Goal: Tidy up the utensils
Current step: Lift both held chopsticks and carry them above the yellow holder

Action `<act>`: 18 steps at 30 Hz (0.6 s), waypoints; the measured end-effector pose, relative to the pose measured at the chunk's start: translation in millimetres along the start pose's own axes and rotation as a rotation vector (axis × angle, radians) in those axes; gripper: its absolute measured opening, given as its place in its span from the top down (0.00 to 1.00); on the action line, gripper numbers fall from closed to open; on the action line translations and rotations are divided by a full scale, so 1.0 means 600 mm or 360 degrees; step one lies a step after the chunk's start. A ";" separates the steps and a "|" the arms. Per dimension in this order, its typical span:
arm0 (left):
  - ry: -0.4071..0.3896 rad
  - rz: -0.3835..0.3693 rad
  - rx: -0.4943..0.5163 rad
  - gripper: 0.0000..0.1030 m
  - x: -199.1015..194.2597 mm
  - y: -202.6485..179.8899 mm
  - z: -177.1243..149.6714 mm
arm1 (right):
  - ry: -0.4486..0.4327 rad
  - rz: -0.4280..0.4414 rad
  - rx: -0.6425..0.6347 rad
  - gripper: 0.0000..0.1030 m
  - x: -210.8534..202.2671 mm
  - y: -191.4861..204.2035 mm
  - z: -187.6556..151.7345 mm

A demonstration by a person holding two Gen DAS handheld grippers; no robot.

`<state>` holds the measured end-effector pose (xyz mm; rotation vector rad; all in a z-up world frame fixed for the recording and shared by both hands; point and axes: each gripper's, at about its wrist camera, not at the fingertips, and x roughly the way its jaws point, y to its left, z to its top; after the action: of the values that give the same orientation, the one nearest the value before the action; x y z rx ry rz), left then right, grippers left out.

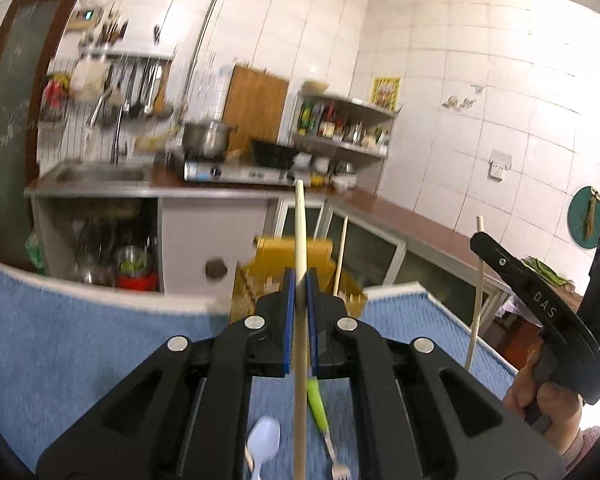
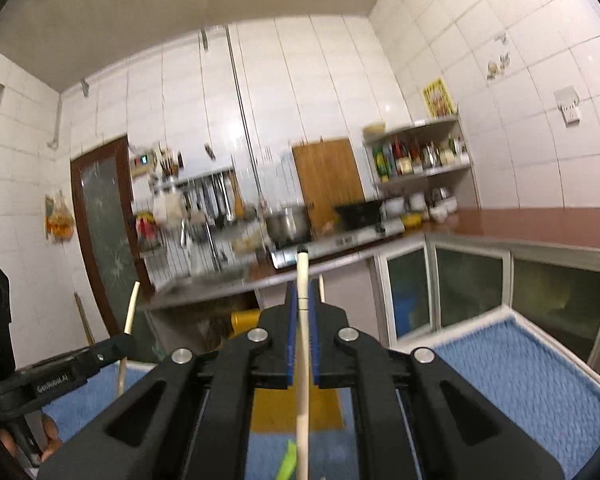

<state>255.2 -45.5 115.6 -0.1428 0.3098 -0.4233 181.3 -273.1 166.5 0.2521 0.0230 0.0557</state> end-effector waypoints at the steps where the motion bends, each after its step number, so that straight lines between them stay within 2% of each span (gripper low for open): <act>1: -0.0031 -0.0001 0.0009 0.96 0.002 -0.004 0.006 | -0.0032 0.0004 0.0001 0.94 0.003 0.002 0.005; 9: -0.0248 -0.0024 0.0062 0.96 0.057 -0.025 0.071 | -0.0256 0.0039 -0.0004 0.94 0.060 0.020 0.048; 12: -0.0296 -0.0042 0.0061 0.96 0.086 -0.022 0.090 | -0.0319 0.0042 -0.0033 0.94 0.085 0.028 0.051; 18: -0.0476 -0.0014 0.0046 0.96 0.137 -0.012 0.118 | -0.0446 0.0002 -0.0069 0.94 0.139 0.039 0.046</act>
<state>346.9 -81.7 161.8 -0.1768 0.0093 -0.4084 264.3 -252.5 197.6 0.2147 -0.2568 0.0215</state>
